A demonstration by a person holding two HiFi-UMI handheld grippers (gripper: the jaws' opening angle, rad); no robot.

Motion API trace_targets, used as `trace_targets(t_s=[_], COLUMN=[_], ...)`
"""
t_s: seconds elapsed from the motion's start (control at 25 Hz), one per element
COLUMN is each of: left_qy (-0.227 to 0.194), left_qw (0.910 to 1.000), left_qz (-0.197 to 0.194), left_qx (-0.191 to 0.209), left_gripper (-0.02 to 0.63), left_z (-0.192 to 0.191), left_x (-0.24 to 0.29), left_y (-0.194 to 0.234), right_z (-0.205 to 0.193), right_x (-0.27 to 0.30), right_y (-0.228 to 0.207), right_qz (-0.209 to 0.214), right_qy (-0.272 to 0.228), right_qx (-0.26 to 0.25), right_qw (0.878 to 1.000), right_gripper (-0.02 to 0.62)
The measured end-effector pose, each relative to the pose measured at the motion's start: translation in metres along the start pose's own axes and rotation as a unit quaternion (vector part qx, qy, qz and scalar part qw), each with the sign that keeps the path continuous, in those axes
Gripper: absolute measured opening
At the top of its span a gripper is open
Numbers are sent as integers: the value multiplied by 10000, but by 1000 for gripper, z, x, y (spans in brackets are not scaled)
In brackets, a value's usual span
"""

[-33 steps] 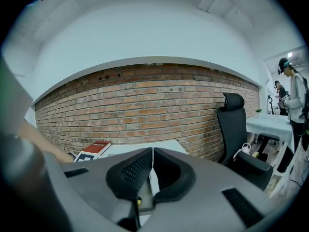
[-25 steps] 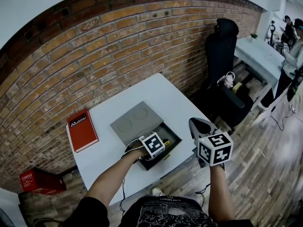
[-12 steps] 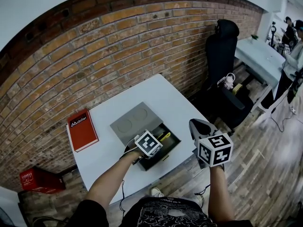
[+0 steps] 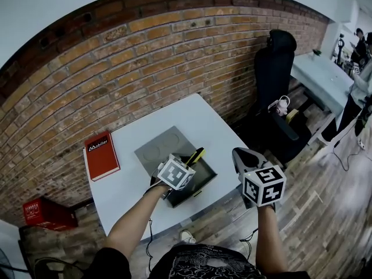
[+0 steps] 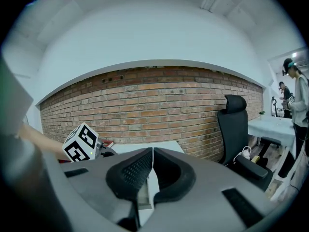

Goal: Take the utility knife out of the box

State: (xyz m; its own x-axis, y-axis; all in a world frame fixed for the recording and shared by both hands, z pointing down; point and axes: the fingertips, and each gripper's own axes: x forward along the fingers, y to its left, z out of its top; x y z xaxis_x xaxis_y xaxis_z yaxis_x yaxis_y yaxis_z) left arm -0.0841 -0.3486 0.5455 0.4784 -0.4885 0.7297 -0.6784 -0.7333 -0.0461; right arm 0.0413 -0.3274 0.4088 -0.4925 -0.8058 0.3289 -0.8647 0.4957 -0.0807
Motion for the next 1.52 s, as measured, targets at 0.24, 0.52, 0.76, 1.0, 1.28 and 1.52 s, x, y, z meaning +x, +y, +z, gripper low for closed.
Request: trace_targets(t_s=[0.24, 0.52, 0.76, 1.0, 1.28, 1.52], left_qy=[-503, -1154, -1698, -2317, -2833, -2871], left_qw=[9979, 9881, 9764, 9564, 9278, 9162], left_qz=[360, 893, 1196, 1631, 2258, 2554], left_qx=[-211, -481, -597, -712, -890, -1136], left_gripper=[129, 129, 129, 129, 129, 129], left_z=[30, 61, 86, 107, 106, 84], left_x=[-19, -50, -83, -123, -162, -176], left_y=[3, 2, -12, -24, -39, -51], right_z=[5, 5, 12, 24, 33, 29], right_x=[-12, -31, -51, -71, -89, -94], right_y=[-7, -20, -31, -39, -37, -31], right_qz=[121, 211, 255, 294, 397, 581], right_qy=[-50, -110, -250, -442, -680, -709], right_qx=[-92, -155, -264, -381, -512, -518], right_qw=[9999, 9996, 9990, 9979, 9956, 9944], right_gripper=[20, 20, 20, 20, 19, 18])
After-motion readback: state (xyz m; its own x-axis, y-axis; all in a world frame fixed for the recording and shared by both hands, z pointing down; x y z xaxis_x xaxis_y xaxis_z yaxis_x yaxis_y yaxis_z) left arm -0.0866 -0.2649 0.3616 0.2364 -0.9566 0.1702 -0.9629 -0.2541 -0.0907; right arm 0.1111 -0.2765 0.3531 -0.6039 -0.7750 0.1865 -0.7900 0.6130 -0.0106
